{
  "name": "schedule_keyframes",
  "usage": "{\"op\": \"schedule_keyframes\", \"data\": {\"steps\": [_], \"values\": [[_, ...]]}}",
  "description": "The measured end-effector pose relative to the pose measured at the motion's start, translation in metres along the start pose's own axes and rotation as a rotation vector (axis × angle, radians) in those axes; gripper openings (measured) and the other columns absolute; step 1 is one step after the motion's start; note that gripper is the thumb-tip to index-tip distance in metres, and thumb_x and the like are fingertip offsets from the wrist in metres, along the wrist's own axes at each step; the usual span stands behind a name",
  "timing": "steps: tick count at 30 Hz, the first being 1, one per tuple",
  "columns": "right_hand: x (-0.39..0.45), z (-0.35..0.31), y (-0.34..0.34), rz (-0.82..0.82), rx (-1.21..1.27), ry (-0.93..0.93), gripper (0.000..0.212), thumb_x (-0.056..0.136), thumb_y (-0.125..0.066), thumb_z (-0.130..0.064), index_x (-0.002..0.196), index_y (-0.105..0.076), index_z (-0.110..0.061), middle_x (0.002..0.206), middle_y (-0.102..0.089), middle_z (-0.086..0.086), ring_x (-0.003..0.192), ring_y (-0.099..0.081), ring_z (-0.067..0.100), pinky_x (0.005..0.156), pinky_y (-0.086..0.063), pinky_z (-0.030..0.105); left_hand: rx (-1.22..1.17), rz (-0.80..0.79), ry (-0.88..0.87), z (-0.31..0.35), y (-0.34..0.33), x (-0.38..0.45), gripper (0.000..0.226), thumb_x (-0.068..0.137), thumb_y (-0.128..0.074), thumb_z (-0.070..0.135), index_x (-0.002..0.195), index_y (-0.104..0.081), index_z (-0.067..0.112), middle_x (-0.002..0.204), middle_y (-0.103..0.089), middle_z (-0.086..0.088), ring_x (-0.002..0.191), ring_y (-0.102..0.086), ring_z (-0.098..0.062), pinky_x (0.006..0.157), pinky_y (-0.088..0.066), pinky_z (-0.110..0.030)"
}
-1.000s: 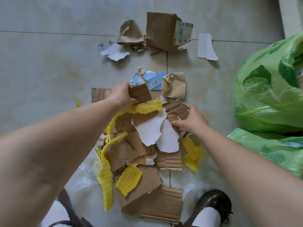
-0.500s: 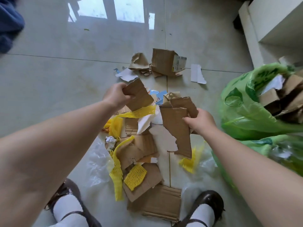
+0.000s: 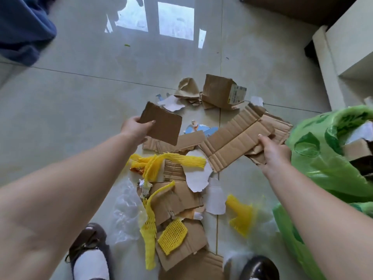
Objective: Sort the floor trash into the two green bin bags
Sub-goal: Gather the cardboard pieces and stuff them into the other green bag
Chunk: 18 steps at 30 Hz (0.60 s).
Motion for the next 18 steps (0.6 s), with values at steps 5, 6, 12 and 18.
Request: {"op": "schedule_keyframes", "data": {"steps": [5, 6, 12, 18], "values": [[0.035, 0.036, -0.036, -0.023, 0.082, -0.118, 0.022, 0.059, -0.075, -0.022, 0.071, -0.061, -0.009, 0.083, -0.068, 0.016, 0.081, -0.069, 0.033, 0.077, -0.055, 0.057, 0.106, -0.02, -0.006, -0.032, -0.02, 0.026, 0.033, 0.084, -0.069, 0.025, 0.112, -0.06, 0.011, 0.112, -0.065, -0.009, 0.1, -0.06, -0.024, 0.086, -0.048, -0.033], [0.041, 0.044, -0.042, -0.031, 0.069, -0.137, 0.028, 0.056, -0.076, -0.024, 0.075, -0.062, -0.009, 0.084, -0.069, 0.017, 0.08, -0.069, 0.033, 0.077, -0.055, 0.058, 0.144, -0.024, -0.005, -0.037, -0.023, 0.03, 0.03, 0.083, -0.07, 0.023, 0.11, -0.059, 0.013, 0.111, -0.065, -0.008, 0.101, -0.061, -0.024, 0.09, -0.049, -0.035], [0.065, 0.078, -0.064, -0.077, 0.02, -0.203, 0.026, 0.065, -0.076, -0.025, 0.083, -0.064, -0.011, 0.08, -0.067, 0.015, 0.079, -0.069, 0.028, 0.076, -0.056, 0.056, 0.439, 0.019, -0.037, -0.053, -0.031, 0.044, 0.054, 0.078, -0.075, 0.021, 0.127, -0.054, 0.012, 0.121, -0.062, -0.011, 0.111, -0.06, -0.029, 0.099, -0.048, -0.042], [0.075, 0.092, -0.072, -0.082, 0.045, -0.224, 0.047, 0.066, -0.075, -0.026, 0.105, -0.062, -0.004, 0.082, -0.064, 0.016, 0.085, -0.069, 0.032, 0.076, -0.055, 0.059, 0.45, 0.023, -0.012, -0.054, -0.035, 0.049, 0.055, 0.08, -0.074, 0.021, 0.129, -0.052, 0.013, 0.124, -0.061, -0.011, 0.112, -0.059, -0.029, 0.099, -0.049, -0.043]]}}
Point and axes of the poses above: each hand's wrist, its own x-axis towards the middle knuckle, its own y-axis out of the back of the hand, z = x × y, the point moved 8 cm from there along x, towards the middle knuckle
